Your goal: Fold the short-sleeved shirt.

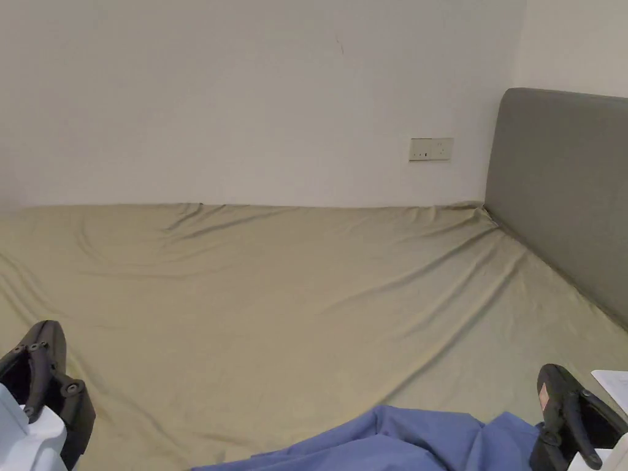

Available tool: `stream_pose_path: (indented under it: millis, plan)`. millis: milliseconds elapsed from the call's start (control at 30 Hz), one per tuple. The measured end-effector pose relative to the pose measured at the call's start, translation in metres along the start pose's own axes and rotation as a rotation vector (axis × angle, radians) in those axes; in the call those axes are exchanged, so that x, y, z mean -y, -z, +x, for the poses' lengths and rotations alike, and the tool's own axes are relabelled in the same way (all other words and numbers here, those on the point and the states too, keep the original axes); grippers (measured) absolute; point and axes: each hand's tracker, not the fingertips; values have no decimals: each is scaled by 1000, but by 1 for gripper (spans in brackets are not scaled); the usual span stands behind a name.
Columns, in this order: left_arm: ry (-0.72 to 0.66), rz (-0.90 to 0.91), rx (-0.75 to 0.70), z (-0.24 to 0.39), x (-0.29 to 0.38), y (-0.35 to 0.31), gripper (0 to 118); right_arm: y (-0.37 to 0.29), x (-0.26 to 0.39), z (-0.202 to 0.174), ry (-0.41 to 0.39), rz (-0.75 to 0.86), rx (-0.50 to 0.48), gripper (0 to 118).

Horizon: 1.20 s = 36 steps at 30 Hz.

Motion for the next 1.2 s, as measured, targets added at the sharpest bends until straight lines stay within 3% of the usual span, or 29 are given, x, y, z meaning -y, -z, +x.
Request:
stream_pose_path:
  millis: [133,267,300,333,367,400,467,500,733,800,900,1000,1033,1100,1133,1200]
  plan:
    - [20,-67,16,-14,6,-5,0,2,1,-5,19,-10,-18,0]
    - [-4,-345,208,-15,18,17,1,3,3,-2,12,-20,-23,0]
    - [-8,-503,281,-11,27,27,14,3,3,-1,12,-24,-23,0]
    - [-29,-595,308,-7,41,35,59,2,3,1,14,-27,-24,0]
    - [-28,-692,322,-2,54,41,59,2,4,2,14,-30,-24,0]
    - [-13,-804,336,0,74,53,72,2,5,4,13,-33,-20,0]
    - [7,-1018,360,8,107,61,117,1,9,8,17,-40,-9,0]
    - [-21,-1047,354,11,124,63,118,2,11,10,22,-48,-6,0]
    - [15,-1316,259,31,204,76,111,8,29,21,29,-113,16,0]
    - [71,-1347,238,39,209,74,103,9,34,24,24,-125,21,0]
    - [83,-1308,280,44,200,73,78,11,35,28,15,-147,33,0]
    - [61,-1287,358,50,185,70,9,20,39,37,15,-200,63,7]
    - [48,-1283,358,51,183,69,1,24,41,41,12,-237,81,29]
    - [81,-1249,340,56,176,64,1,43,48,57,3,-352,58,96]
    - [103,-1222,354,57,174,62,1,52,54,65,-13,-410,64,118]
    - [111,-1195,357,57,167,57,1,72,66,79,-63,-518,110,118]
